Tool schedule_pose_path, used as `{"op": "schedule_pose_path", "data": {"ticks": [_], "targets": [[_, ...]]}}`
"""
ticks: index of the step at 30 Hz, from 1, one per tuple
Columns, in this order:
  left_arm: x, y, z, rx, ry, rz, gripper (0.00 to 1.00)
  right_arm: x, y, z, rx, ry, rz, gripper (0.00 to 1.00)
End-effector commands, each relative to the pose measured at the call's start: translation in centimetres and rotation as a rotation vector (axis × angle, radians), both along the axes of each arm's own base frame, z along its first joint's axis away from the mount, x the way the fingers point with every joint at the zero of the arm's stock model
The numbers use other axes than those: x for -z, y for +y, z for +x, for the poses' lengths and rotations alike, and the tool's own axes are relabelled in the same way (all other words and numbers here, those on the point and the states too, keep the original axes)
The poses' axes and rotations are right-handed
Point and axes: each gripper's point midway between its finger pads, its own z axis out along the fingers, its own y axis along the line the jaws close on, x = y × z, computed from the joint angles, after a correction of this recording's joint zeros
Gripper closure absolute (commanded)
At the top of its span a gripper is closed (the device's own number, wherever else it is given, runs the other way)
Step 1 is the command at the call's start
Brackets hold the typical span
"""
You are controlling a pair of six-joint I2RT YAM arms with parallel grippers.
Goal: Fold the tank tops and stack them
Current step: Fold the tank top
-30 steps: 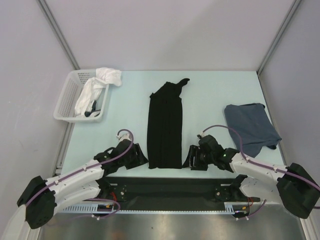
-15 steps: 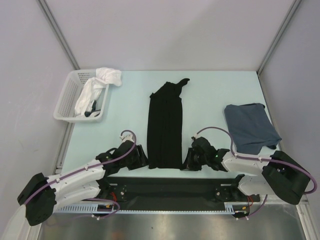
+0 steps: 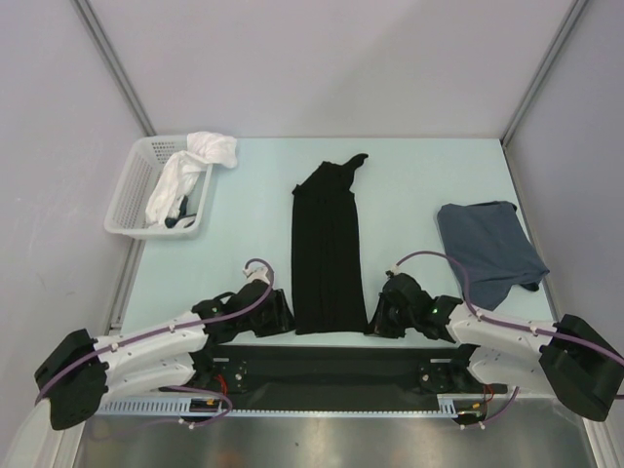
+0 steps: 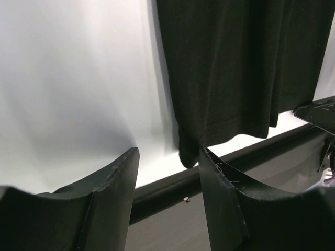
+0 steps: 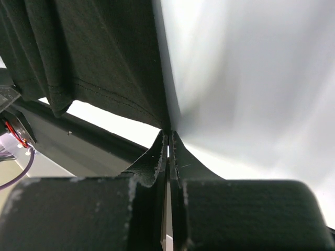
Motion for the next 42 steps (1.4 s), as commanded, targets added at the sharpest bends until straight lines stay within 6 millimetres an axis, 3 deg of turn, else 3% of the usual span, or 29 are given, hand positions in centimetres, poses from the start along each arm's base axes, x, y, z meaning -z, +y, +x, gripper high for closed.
{"op": "schedule_pose_path", "data": {"ticks": [1,4,7,10,12,14,20,24,31,36,42], "targets": [[0.9,0.1,-1.3,0.016,0.058,0.033,0.44,1.1,-1.1,-0.7,0.000,0.020,-0.048,1.00],[0.6,-0.6,-1.2,0.027,0.054,0.034,0.44,1.1,-1.1,-0.7,-0.008,0.016,-0.050,1.00],[0.5,-1.1,-1.2,0.036,0.056,0.048,0.53,1.0,-0.9,-0.6,-0.017,0.012,-0.050,1.00],[1.5,-0.4,-1.3,0.012,0.072,0.085,0.80,0.9,-0.8,-0.6,-0.025,0.010,-0.052,1.00],[1.9,-0.2,-1.5,0.006,0.074,0.084,0.87,0.9,-0.8,-0.5,-0.027,0.010,-0.054,1.00],[2.3,-0.1,-1.7,0.002,0.085,0.073,1.00,0.7,-0.8,-0.6,-0.031,0.008,-0.051,1.00],[1.6,0.6,-1.8,-0.013,0.075,0.083,1.00,-0.4,-1.3,-0.6,-0.038,-0.003,-0.072,1.00],[1.1,2.1,-1.5,-0.030,0.036,0.136,1.00,-1.1,-1.6,-0.7,-0.039,-0.016,-0.076,1.00],[0.2,0.9,-1.4,0.000,0.024,0.083,1.00,-3.3,-0.4,0.0,-0.063,-0.049,-0.037,1.00],[-1.6,-1.2,-1.1,0.031,0.005,0.009,1.00,-5.4,0.9,0.9,-0.089,-0.085,-0.013,1.00],[-3.4,-1.9,-0.3,0.038,-0.024,0.023,1.00,-6.2,1.6,1.5,-0.106,-0.102,-0.008,1.00]]}}
